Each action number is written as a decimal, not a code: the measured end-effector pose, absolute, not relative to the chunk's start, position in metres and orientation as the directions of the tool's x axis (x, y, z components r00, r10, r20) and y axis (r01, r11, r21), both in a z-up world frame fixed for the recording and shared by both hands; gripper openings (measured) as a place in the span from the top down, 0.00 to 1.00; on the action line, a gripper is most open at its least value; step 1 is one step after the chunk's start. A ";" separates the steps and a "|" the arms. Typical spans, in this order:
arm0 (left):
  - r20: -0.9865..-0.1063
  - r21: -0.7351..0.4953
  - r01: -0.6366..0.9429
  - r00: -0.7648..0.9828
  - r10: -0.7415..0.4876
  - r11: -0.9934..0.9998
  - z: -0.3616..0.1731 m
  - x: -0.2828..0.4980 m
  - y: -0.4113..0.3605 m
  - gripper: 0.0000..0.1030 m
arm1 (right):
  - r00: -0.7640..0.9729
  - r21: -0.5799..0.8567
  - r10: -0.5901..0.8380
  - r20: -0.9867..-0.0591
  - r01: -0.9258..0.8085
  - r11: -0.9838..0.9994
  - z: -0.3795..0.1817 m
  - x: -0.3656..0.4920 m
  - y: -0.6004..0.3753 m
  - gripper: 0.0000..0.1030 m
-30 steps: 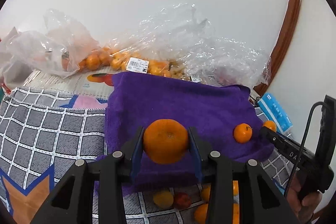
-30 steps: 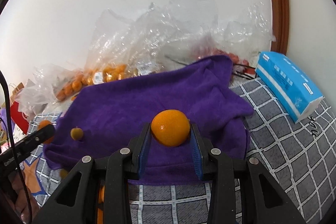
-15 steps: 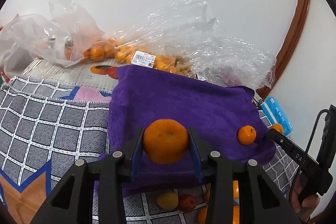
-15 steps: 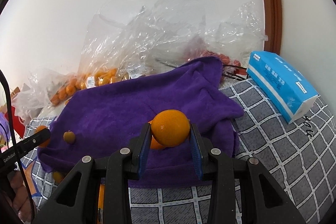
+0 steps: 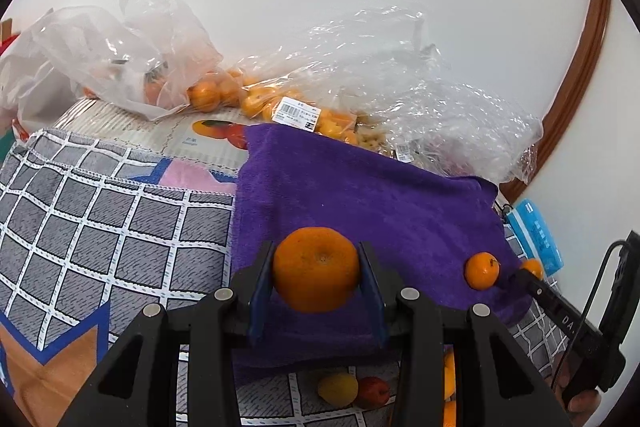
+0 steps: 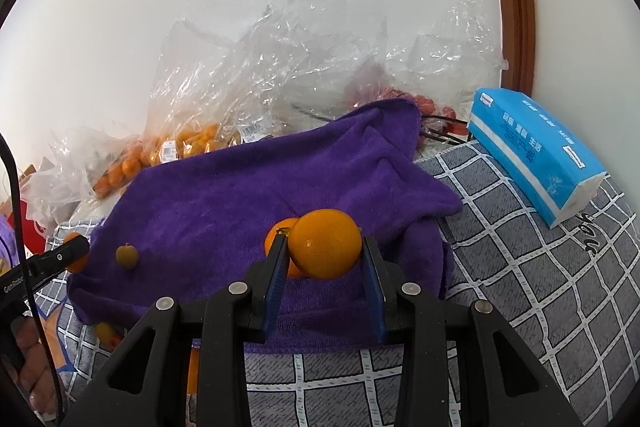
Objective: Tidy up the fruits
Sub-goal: 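Carry both held oranges up and over onto the purple towel, then lower the oranges onto the towel and open both grippers, then lift both tools off the towel and move back toward the loose fruits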
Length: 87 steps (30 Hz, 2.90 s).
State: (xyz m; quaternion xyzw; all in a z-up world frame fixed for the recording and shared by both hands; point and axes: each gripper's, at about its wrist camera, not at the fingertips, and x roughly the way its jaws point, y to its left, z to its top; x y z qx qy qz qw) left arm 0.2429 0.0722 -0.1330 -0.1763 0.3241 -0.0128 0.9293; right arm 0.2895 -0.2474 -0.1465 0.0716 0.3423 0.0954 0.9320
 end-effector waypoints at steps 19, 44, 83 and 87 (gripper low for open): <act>-0.641 -0.322 -0.046 0.746 -0.182 0.946 -0.148 0.251 0.053 0.63 | 0.710 0.131 0.190 -0.679 -0.137 0.982 -0.162 0.295 -0.230 0.64; -0.634 -0.290 -0.046 0.757 -0.156 0.956 -0.150 0.250 0.049 0.57 | 0.740 0.209 0.218 -0.636 -0.106 0.972 -0.158 0.290 -0.239 0.54; -0.562 -0.295 -0.068 0.819 -0.115 0.953 -0.125 0.230 0.057 0.51 | 0.788 0.070 0.194 -0.584 -0.189 0.979 -0.123 0.257 -0.206 0.52; -0.529 -0.258 -0.084 0.846 -0.068 0.963 -0.108 0.222 0.056 0.51 | 0.791 0.099 0.207 -0.576 -0.183 0.978 -0.116 0.243 -0.210 0.52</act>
